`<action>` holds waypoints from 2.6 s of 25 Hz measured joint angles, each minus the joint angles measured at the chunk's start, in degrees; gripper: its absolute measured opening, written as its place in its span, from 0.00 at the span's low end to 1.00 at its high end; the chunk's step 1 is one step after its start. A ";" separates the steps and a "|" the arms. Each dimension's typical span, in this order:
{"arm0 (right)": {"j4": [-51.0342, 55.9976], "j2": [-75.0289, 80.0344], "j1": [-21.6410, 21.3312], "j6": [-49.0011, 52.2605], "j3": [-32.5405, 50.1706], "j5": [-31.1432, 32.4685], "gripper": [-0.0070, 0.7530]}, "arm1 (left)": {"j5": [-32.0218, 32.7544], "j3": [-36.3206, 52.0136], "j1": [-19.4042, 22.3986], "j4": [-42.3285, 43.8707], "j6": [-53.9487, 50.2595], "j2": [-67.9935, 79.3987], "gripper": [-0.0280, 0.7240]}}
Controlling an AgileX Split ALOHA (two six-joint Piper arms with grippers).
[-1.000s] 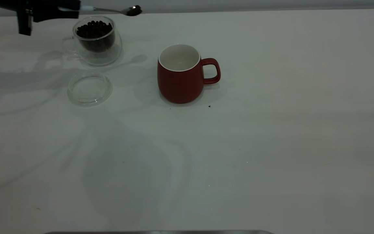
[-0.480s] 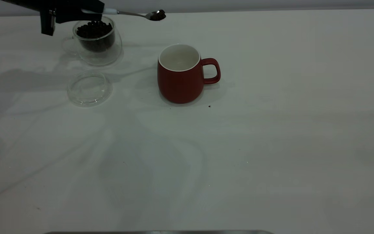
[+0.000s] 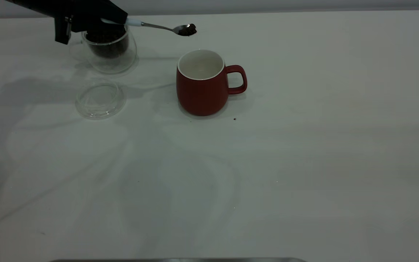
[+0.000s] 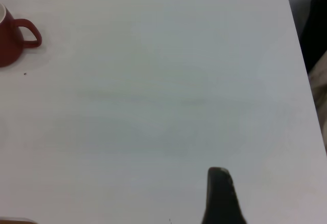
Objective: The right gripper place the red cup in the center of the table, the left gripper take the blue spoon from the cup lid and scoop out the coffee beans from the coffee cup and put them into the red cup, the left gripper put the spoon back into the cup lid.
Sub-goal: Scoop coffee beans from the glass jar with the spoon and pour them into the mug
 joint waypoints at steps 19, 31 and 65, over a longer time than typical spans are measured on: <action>0.00 0.00 0.00 0.00 0.00 0.00 0.71 | 0.05 0.00 -3.13 6.16 3.64 0.00 0.20; 0.00 0.00 0.00 0.00 0.00 0.00 0.71 | 0.05 0.00 -3.17 6.20 13.53 0.00 0.20; 0.00 0.00 0.00 0.00 0.00 0.00 0.71 | -2.57 0.00 -3.17 2.67 30.06 0.00 0.20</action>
